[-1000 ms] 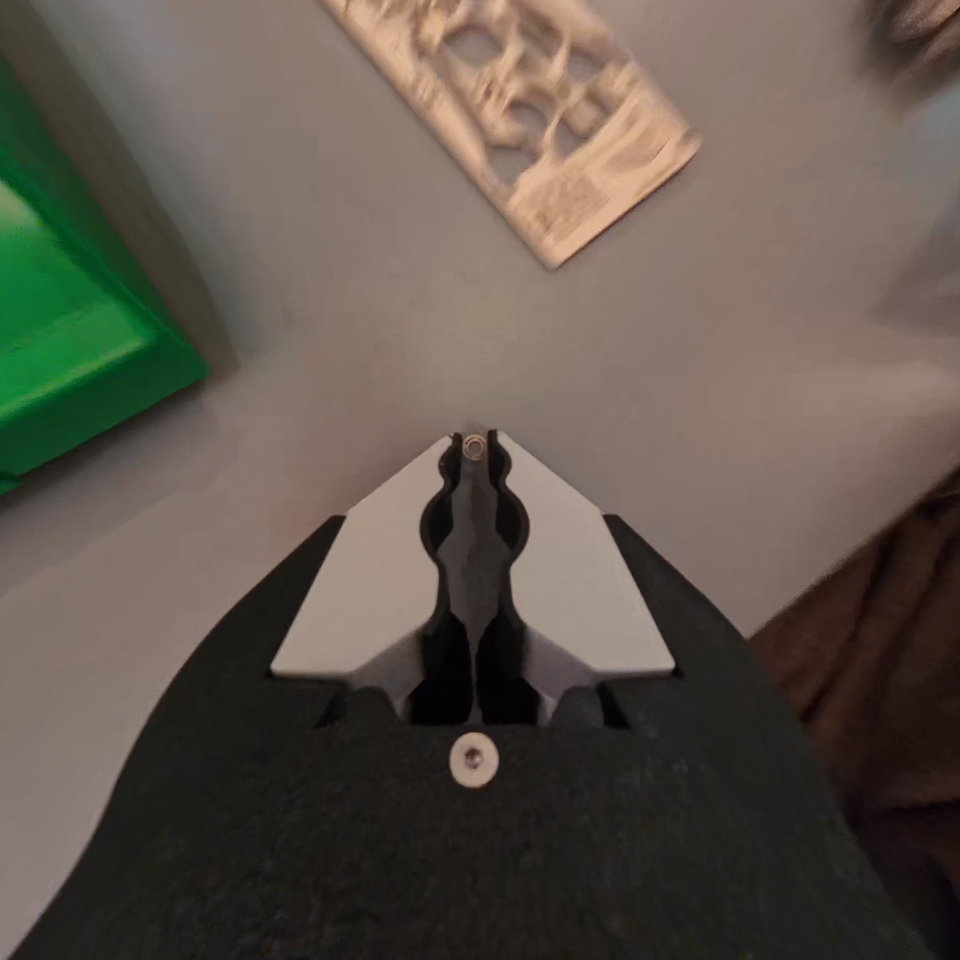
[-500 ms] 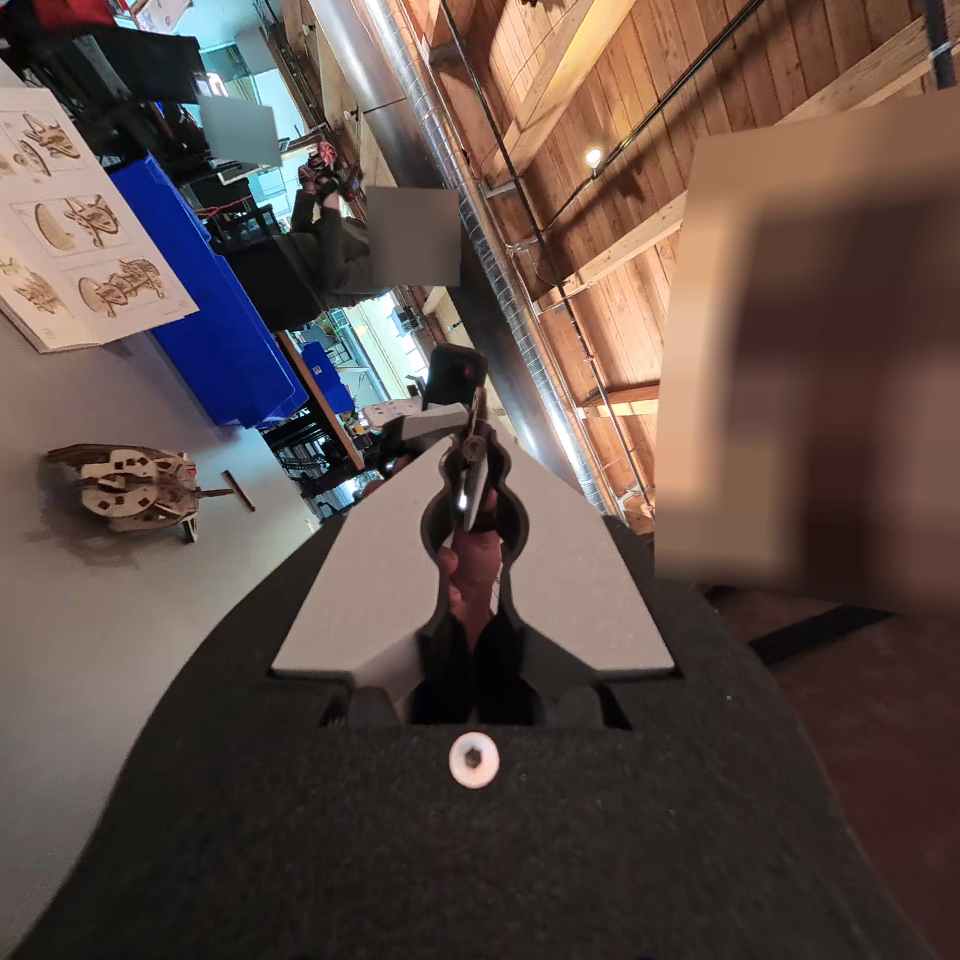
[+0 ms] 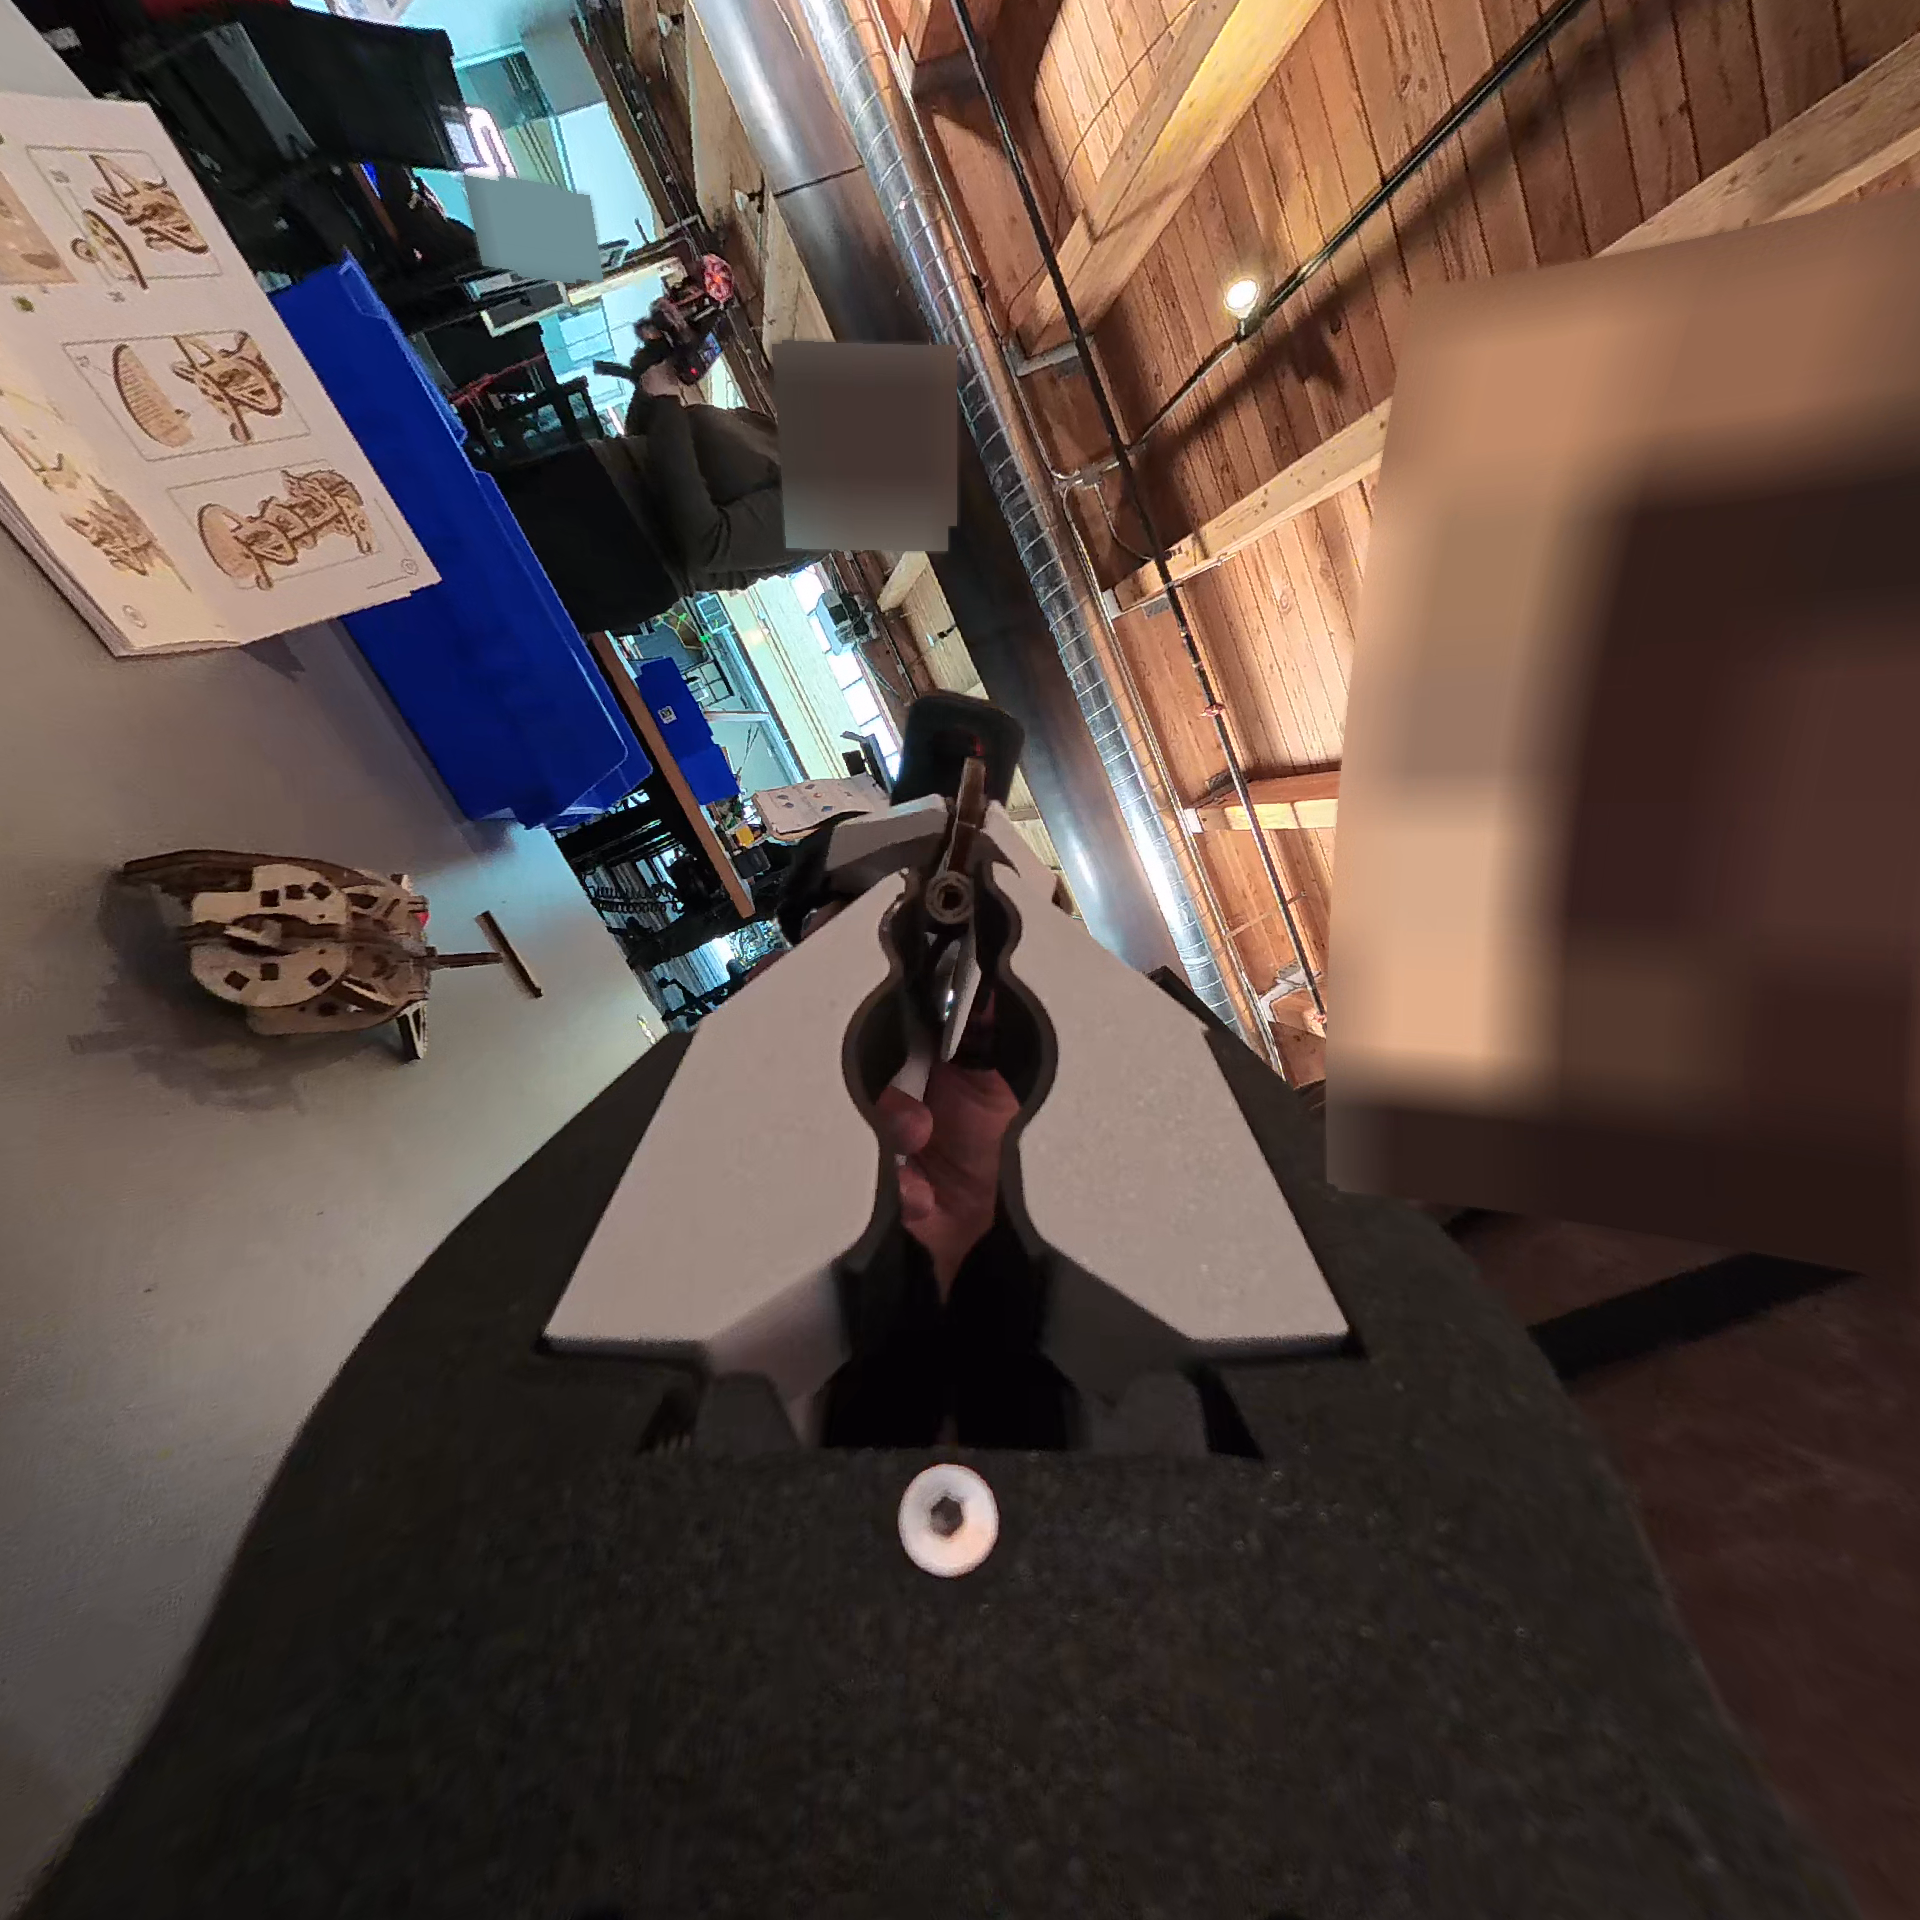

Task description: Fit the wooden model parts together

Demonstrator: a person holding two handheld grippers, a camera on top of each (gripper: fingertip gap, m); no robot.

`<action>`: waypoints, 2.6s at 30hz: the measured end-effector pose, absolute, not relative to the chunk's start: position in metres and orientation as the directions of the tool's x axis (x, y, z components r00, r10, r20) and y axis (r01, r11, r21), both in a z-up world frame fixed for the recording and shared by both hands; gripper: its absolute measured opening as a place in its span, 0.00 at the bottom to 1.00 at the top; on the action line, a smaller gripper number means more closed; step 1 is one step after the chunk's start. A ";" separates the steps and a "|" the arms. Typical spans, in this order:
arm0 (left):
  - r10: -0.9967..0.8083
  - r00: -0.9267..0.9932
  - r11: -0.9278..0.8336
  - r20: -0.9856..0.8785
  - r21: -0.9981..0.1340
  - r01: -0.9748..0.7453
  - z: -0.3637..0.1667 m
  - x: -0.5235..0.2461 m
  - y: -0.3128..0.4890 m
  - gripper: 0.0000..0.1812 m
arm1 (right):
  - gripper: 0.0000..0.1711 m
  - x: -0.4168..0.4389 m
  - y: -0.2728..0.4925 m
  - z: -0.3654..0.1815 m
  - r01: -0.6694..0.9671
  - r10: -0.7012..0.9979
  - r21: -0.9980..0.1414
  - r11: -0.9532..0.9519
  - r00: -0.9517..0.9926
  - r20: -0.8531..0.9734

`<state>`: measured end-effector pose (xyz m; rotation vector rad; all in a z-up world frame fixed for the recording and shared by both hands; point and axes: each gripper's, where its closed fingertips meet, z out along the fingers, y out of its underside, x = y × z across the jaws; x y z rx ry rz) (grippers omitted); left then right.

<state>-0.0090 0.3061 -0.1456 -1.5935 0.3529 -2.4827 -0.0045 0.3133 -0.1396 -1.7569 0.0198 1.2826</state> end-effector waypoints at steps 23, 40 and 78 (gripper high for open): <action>-0.113 -0.275 -0.990 0.955 -0.085 0.110 -0.182 0.007 0.315 0.03 | 0.01 0.009 0.322 -0.175 -0.491 0.401 -0.716 -0.497 0.602 -0.691; -0.583 0.116 -0.812 0.804 -0.582 -0.047 -0.210 -0.015 0.331 0.10 | 0.01 0.038 0.320 -0.187 -0.508 0.364 -0.672 -0.539 0.579 -0.730; -0.984 -0.154 0.063 0.093 -0.621 -0.782 -0.285 -0.051 0.258 0.00 | 0.17 -0.038 0.257 -0.260 0.418 0.882 -0.844 -0.335 0.455 -0.125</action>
